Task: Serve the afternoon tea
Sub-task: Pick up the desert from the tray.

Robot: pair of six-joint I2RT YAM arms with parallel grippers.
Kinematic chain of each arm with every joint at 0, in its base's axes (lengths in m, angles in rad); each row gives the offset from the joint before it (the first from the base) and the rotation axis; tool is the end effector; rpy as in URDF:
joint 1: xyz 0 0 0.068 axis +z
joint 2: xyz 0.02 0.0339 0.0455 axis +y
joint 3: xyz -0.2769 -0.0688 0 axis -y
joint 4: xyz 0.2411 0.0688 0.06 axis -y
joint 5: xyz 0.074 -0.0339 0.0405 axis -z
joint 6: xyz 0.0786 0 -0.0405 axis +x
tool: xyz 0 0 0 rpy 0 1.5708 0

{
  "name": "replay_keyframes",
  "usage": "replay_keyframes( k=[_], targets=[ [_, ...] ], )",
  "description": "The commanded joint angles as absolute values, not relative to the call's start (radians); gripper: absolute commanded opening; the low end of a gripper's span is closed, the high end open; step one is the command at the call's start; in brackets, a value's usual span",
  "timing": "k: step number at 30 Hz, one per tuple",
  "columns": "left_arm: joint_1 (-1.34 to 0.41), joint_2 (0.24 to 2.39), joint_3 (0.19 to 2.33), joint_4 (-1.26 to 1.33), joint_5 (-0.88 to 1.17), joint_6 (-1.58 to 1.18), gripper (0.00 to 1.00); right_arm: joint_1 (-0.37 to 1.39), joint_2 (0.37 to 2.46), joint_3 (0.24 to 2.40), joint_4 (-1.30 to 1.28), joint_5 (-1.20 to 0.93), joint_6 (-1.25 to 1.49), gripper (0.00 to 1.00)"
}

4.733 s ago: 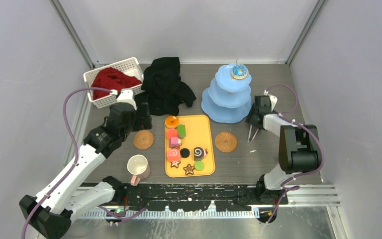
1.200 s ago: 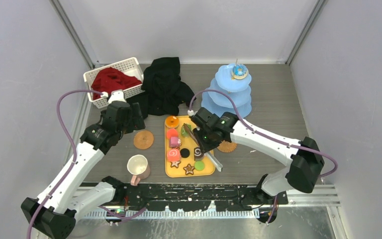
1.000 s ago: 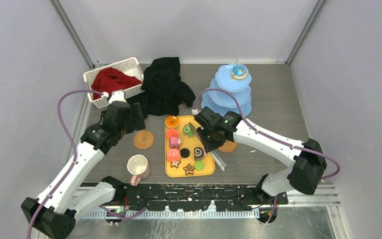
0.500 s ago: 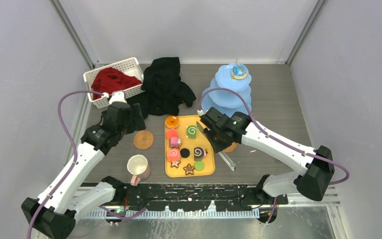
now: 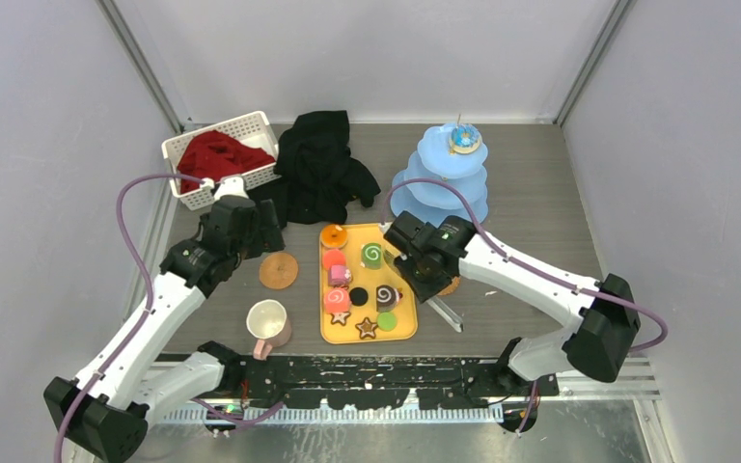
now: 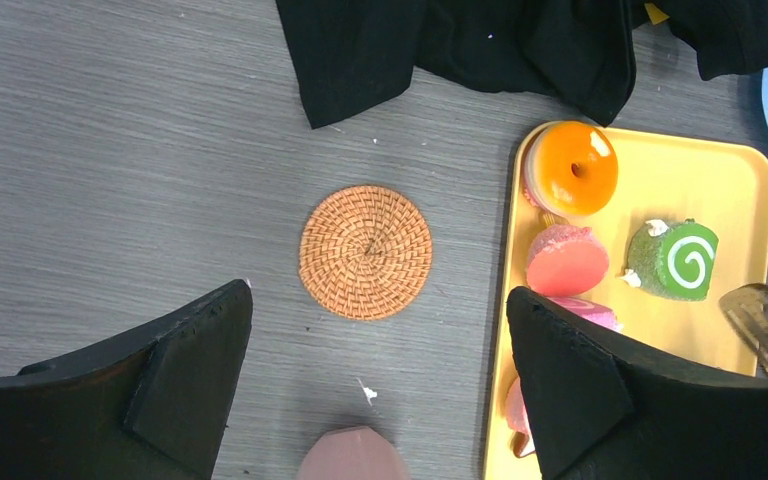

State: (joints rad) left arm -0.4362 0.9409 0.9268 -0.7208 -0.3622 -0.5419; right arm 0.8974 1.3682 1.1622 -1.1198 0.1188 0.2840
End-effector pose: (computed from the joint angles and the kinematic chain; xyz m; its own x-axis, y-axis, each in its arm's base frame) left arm 0.2005 -0.0627 0.2950 -0.6015 -0.2517 -0.7581 -0.1791 0.9674 -0.1791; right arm 0.1628 0.1892 0.2466 -0.7933 -0.5482 -0.2651 -0.5584 0.8285 -0.0424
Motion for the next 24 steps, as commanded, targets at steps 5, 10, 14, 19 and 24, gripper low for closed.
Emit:
replay_keyframes(
  k=[5, 10, 14, 19, 24],
  targets=[
    [-0.431, 0.942, 0.931, -0.671, -0.358, -0.545, 0.98, 0.918, 1.397, 1.157, -1.101, 0.043, 0.234, 0.37],
    [-0.431, 0.954, 0.936, -0.668, -0.357, -0.543, 0.98, 0.917, 1.409, 1.148, -1.081, 0.034, 0.232, 0.40],
    [-0.431, 0.962, 0.938, -0.660, -0.355, -0.543, 0.98, 0.917, 1.418, 1.137, -1.028, 0.028, 0.255, 0.44],
    [-0.431, 0.966, 0.941, -0.661, -0.355, -0.542, 0.98, 0.917, 1.441, 1.138, -0.957, 0.021, 0.279, 0.45],
    [-0.431, 0.962, 0.942, -0.661, -0.356, -0.532, 0.98, 0.917, 1.462, 1.154, -0.948, 0.070, 0.279, 0.51]
  ],
)
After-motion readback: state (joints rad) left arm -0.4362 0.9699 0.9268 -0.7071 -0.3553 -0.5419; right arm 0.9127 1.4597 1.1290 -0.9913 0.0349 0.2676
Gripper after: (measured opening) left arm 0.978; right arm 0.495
